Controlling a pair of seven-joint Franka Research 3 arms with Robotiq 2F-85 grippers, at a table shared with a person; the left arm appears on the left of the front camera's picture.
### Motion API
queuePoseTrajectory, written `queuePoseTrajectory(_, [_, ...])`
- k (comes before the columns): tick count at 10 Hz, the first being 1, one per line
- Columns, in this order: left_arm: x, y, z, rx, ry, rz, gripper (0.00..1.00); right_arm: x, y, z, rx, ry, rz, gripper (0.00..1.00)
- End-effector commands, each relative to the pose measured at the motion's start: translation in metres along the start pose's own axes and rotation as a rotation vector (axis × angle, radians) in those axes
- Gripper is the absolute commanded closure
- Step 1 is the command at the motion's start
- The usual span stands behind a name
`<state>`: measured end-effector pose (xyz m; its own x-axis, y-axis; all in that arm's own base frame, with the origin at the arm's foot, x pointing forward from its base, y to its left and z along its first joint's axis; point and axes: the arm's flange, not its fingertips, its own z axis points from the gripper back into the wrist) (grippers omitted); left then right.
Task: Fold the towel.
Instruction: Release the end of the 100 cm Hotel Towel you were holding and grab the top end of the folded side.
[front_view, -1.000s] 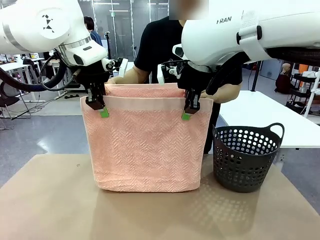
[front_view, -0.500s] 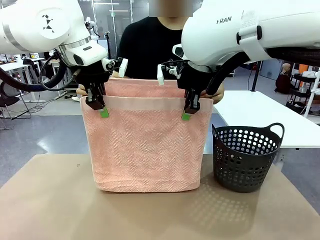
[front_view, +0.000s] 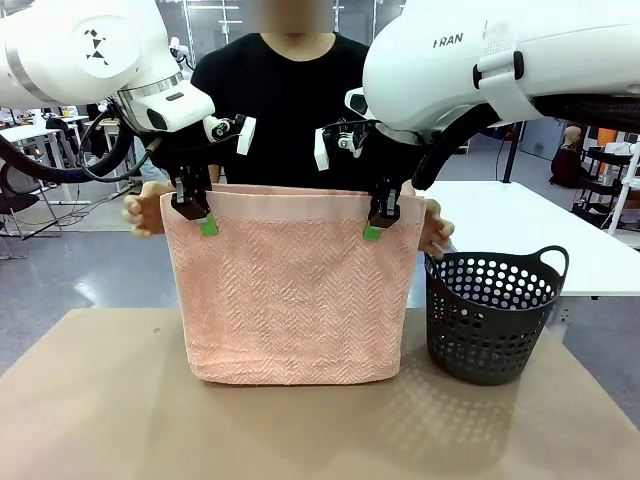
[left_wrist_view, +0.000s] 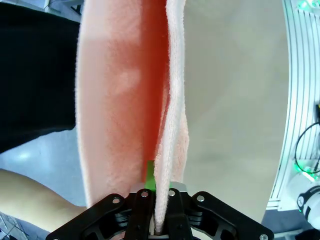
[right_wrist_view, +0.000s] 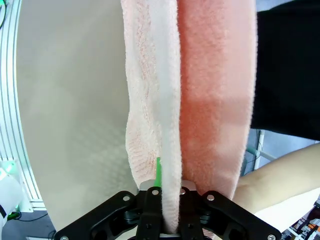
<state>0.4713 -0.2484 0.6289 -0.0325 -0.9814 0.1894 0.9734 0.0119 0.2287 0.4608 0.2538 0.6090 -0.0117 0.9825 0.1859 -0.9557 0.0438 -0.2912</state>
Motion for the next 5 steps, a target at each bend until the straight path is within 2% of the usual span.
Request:
queuePoseTrajectory(1, [-0.0009,0.0001,0.0003,0.004,0.007,-0.005,1.0,-0.0015,0.0003,0.0003,-0.001,0.002,0.003,1.0])
queuePoseTrajectory(5, [-0.0009,0.0001,0.0003,0.004,0.007,-0.005,1.0,-0.0015,0.0003,0.0003,-0.001,0.002,0.003,1.0])
